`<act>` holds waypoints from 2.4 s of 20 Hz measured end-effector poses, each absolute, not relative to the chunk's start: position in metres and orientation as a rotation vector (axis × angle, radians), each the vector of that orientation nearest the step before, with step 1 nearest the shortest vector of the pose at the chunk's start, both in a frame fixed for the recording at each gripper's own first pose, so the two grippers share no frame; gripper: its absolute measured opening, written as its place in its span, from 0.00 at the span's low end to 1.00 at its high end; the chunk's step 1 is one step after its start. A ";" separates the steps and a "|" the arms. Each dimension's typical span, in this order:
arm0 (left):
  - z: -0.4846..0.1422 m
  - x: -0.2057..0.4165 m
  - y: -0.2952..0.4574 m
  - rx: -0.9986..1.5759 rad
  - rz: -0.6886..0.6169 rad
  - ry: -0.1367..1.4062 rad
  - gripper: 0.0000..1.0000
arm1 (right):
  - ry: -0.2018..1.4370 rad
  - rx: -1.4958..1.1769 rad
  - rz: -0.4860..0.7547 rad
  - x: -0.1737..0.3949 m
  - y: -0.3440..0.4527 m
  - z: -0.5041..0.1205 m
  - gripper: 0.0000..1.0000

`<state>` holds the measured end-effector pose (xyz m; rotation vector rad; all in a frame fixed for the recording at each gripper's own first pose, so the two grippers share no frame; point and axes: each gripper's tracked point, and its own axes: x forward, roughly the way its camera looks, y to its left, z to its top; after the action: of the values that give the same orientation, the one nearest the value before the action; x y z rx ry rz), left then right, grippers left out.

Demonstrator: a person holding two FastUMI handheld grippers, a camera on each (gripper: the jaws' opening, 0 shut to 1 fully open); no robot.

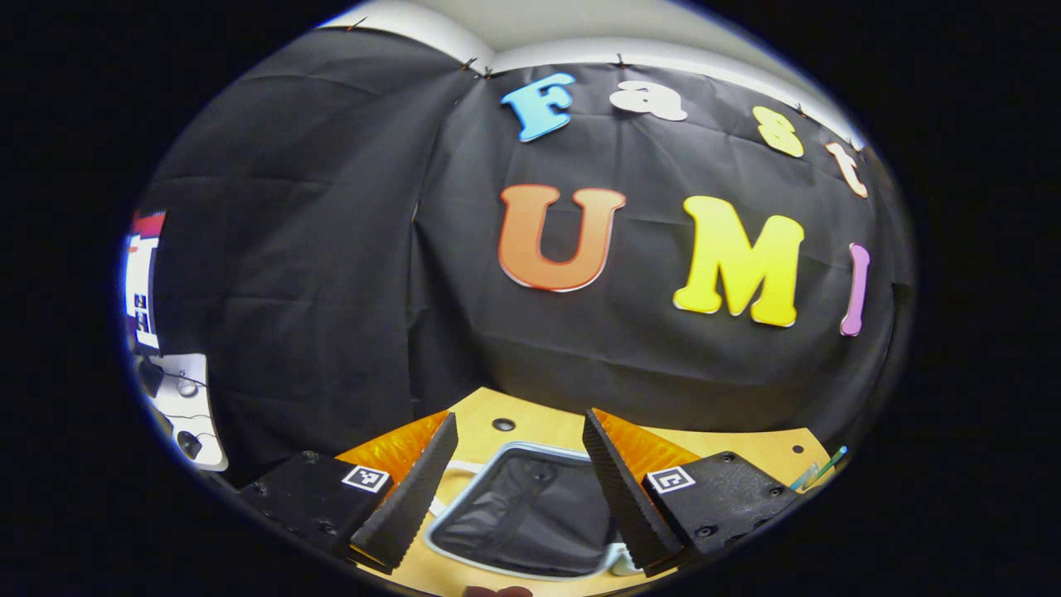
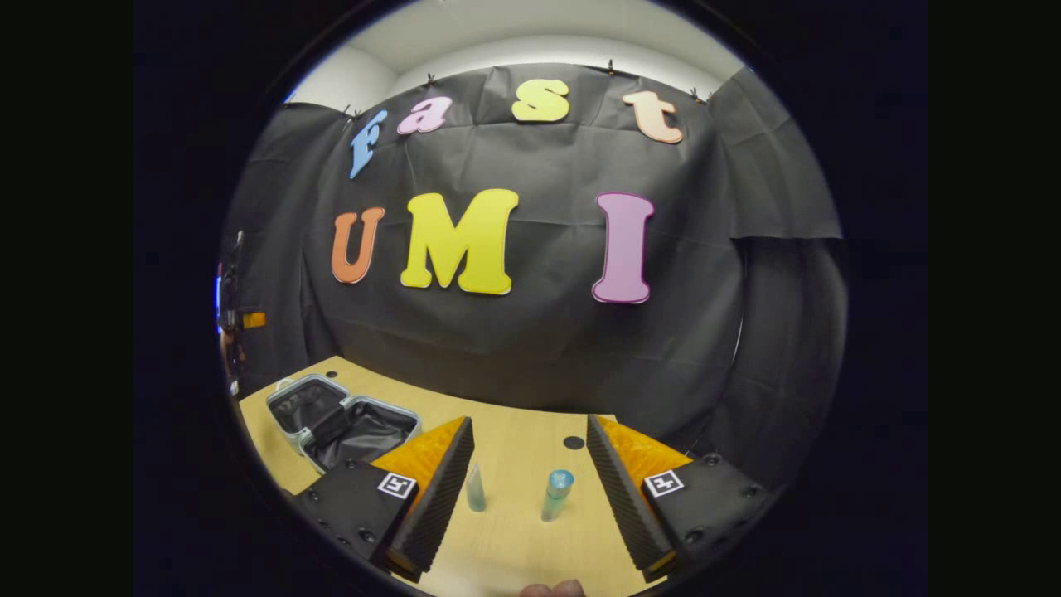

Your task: First open the suitcase, pack the skin care products into it, and then close the suitcase.

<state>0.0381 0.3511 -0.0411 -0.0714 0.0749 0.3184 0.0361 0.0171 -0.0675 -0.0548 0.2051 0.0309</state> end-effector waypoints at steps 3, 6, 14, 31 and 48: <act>-0.044 0.029 0.265 -0.010 0.272 0.089 0.96 | 0.203 -0.037 0.009 0.031 -0.009 -0.074 0.81; -0.054 0.022 0.178 0.049 0.212 0.110 0.96 | 0.214 -0.027 0.008 0.026 -0.032 -0.083 0.81; -0.118 0.035 -0.015 -0.007 -0.090 0.211 0.97 | 0.260 -0.048 -0.012 0.015 -0.084 -0.098 0.81; -0.322 0.151 -0.134 0.059 -0.167 0.519 0.98 | 0.439 -0.107 -0.009 -0.024 -0.142 -0.135 0.81; -0.326 0.159 -0.128 -0.019 -0.195 0.631 0.36 | 0.480 -0.029 -0.008 0.001 -0.134 -0.173 0.81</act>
<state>0.1585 -0.1284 -0.3257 -0.0188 0.6305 -0.1947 0.0009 -0.1341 -0.1734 -0.0294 0.4799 -0.0076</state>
